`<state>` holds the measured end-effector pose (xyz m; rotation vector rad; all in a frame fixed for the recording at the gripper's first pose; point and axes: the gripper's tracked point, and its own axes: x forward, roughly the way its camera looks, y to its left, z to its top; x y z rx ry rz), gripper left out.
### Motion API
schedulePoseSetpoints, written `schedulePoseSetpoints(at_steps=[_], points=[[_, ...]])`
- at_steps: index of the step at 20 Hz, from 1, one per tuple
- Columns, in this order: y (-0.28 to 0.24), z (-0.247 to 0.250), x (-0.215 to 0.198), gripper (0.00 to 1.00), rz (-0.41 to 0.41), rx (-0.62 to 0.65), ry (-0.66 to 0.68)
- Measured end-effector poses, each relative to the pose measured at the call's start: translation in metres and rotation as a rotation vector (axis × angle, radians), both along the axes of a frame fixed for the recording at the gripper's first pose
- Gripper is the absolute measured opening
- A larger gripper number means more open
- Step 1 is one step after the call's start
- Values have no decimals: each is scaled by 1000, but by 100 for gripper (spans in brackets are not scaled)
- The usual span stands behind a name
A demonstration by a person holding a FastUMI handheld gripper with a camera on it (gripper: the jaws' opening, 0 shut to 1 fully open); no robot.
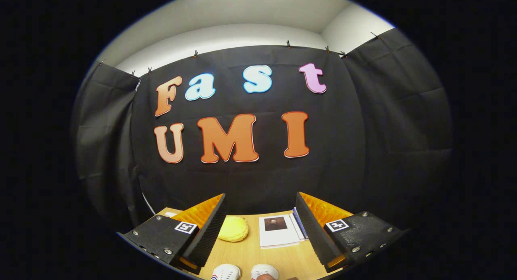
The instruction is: Open the storage box then place both shoes into the box .Put the left shoe in first, then the right shoe, with the right side of both shoes facing outward in a uniform manner.
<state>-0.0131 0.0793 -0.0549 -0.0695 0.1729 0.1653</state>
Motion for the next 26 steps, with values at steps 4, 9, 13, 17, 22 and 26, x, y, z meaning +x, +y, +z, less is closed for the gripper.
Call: schedulePoseSetpoints(at_steps=[4,9,13,17,22,26], points=[[25,-23,-6,100,60,32,74],[63,-57,-17,100,137,67,181],[99,-97,-28,100,210,125,326],[130,-141,-47,100,278,161,489],[163,-196,-82,100,358,204,735],[180,-235,-107,100,390,224,899]])
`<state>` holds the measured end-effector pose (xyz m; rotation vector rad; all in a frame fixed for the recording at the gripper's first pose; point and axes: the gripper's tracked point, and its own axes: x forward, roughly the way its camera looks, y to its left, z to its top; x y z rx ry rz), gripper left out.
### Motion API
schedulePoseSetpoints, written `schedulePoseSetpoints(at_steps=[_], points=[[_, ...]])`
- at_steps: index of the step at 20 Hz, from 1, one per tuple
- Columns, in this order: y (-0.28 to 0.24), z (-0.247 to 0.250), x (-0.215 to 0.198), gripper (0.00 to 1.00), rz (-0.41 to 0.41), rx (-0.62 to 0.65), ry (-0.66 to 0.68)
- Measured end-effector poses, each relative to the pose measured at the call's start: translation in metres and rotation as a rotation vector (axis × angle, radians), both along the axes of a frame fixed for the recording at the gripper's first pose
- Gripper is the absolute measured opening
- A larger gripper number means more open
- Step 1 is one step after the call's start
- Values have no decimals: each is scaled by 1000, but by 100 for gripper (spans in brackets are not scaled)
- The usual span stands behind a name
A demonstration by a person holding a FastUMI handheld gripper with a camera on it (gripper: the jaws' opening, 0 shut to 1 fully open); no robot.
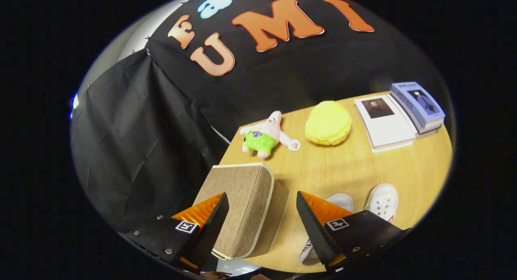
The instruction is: Open the storage box then place both shoes into the box .Put the left shoe in first, then the right shoe, with the right side of both shoes facing outward in a uniform manner.
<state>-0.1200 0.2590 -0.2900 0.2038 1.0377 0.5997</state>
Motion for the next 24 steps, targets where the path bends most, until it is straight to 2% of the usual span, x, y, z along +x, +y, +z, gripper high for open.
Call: schedulePoseSetpoints(at_steps=[9,19,24], points=[[29,-75,-56,99,53,50,343],[59,-88,-63,98,3,258,542],[58,-61,-61,91,-2,317,558]])
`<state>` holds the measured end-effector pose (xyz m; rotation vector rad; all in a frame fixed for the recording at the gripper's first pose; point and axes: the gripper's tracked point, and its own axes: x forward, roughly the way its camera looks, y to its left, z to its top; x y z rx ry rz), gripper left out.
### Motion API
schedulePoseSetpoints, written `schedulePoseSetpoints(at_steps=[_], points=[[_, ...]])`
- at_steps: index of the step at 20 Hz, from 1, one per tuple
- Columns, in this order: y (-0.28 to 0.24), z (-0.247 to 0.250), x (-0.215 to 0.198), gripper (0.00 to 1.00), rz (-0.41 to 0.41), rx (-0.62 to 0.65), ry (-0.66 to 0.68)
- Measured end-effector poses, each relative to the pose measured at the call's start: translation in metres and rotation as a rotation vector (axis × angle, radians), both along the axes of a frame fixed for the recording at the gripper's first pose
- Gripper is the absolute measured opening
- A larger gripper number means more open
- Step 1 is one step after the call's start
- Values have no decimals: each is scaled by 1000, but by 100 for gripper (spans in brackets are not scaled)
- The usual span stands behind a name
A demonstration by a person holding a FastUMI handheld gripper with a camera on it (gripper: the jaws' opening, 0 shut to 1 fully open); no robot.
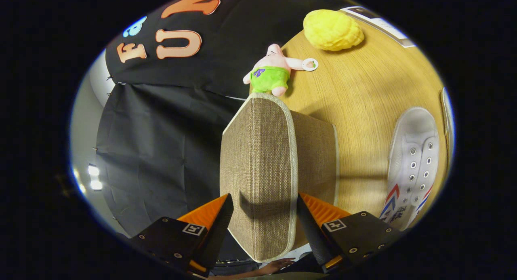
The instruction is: Open the storage box then place both shoes into the box .Put the left shoe in first, then the right shoe, with the right side of both shoes facing outward in a uniform manner.
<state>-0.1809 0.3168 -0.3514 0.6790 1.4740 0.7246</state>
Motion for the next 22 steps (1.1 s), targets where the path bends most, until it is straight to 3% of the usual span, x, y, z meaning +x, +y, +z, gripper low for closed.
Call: schedulePoseSetpoints(at_steps=[4,7,14,22], points=[[-5,31,14,78,-32,55,-31],[1,54,13,68,-11,109,-50],[54,98,-9,28,55,206,-100],[133,136,-14,11,66,300,-110]])
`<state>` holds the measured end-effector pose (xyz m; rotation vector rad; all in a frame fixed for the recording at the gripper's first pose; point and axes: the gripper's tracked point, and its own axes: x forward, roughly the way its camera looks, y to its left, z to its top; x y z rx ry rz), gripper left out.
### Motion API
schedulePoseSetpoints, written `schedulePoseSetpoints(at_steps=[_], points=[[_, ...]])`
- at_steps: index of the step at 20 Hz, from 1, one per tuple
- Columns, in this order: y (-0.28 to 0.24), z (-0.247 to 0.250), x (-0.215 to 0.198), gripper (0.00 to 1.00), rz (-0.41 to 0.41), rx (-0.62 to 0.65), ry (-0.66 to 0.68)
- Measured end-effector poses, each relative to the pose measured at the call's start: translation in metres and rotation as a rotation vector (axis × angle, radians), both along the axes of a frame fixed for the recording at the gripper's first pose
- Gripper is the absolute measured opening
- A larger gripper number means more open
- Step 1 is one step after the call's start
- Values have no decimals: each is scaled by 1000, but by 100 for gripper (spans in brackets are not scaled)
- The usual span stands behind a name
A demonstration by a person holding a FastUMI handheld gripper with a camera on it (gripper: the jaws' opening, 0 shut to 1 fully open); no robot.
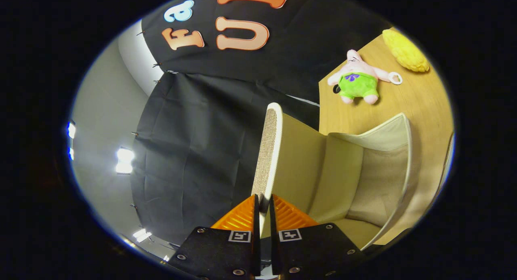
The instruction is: Open the storage box then place both shoes into the box .Put the left shoe in first, then the right shoe, with the right side of both shoes facing outward in a uniform manner.
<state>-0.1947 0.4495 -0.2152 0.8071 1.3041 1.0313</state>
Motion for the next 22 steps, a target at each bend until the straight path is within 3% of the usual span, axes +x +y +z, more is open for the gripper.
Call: schedulePoseSetpoints(at_steps=[6,10,11,12,13,14,18,22], points=[[65,-3,-20,11,50,-16,-36],[97,-11,-16,14,19,-42,-51],[102,-11,-17,21,26,-32,-77],[101,-14,-17,38,30,-43,-123],[94,-21,-17,45,31,-65,-167],[89,-28,-14,58,36,-88,-192],[48,-44,12,75,2,-186,-264],[-28,-71,40,81,-68,-334,-366]])
